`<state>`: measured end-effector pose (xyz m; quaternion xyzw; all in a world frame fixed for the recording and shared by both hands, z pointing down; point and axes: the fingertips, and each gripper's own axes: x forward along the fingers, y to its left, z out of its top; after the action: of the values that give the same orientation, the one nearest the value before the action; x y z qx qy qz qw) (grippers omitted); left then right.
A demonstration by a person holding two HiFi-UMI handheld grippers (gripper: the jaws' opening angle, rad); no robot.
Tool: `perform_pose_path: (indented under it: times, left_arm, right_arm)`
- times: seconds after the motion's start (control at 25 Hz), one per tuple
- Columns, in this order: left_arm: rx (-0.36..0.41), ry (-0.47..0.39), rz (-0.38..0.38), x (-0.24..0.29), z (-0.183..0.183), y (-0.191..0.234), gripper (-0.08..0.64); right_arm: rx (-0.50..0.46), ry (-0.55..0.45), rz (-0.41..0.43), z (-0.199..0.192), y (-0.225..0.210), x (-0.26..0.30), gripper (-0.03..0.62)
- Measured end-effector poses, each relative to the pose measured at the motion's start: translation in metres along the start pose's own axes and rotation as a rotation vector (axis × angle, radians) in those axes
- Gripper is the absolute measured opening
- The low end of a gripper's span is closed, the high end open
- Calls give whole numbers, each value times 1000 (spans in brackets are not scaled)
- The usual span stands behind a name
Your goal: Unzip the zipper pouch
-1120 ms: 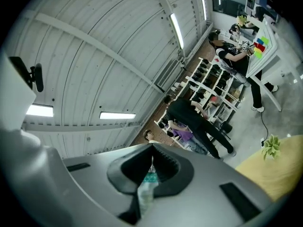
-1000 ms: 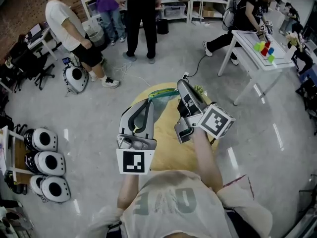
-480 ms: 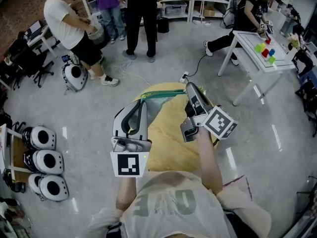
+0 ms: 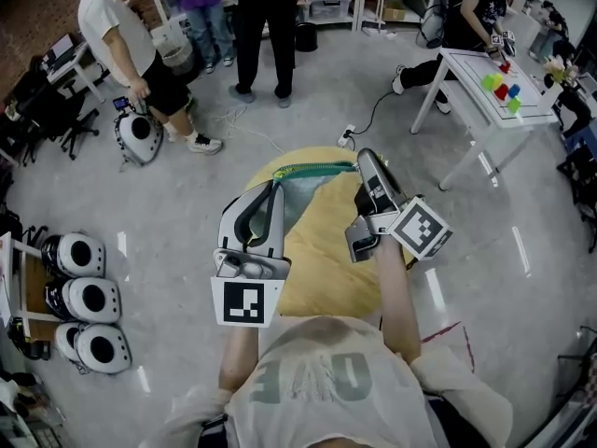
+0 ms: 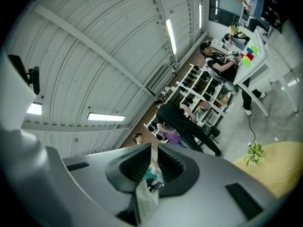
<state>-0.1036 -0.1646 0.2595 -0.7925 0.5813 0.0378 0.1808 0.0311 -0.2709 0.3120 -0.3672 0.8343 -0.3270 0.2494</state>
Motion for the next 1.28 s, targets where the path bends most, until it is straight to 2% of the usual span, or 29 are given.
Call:
perform_pose_path:
  times: [0.08, 0.16, 0.2, 0.44, 0.76, 1.0, 1.28]
  left_arm:
    - [-11, 17, -6, 2, -6, -1, 29]
    - [-27, 28, -13, 5, -11, -2, 29]
    - [-41, 31, -18, 6, -13, -3, 29]
    - [-111, 46, -35, 6, -29, -1, 29]
    - [-206, 123, -90, 8, -67, -17, 29]
    - [-444, 179, -132, 12, -115, -35, 29]
    - [-666, 292, -176, 7, -189, -66, 29]
  right_arm:
    - [-31, 1, 17, 3, 5, -1, 39]
    - [-61, 14, 39, 4, 9, -2, 125]
    - [-79, 21, 47, 4, 12, -3, 133]
    - [-150, 23, 14, -7, 16, -14, 133]
    - [-116, 48, -54, -26, -3, -40, 133]
    - [-106, 68, -113, -37, -22, -59, 133]
    - [-102, 78, -191, -40, -39, -80, 132]
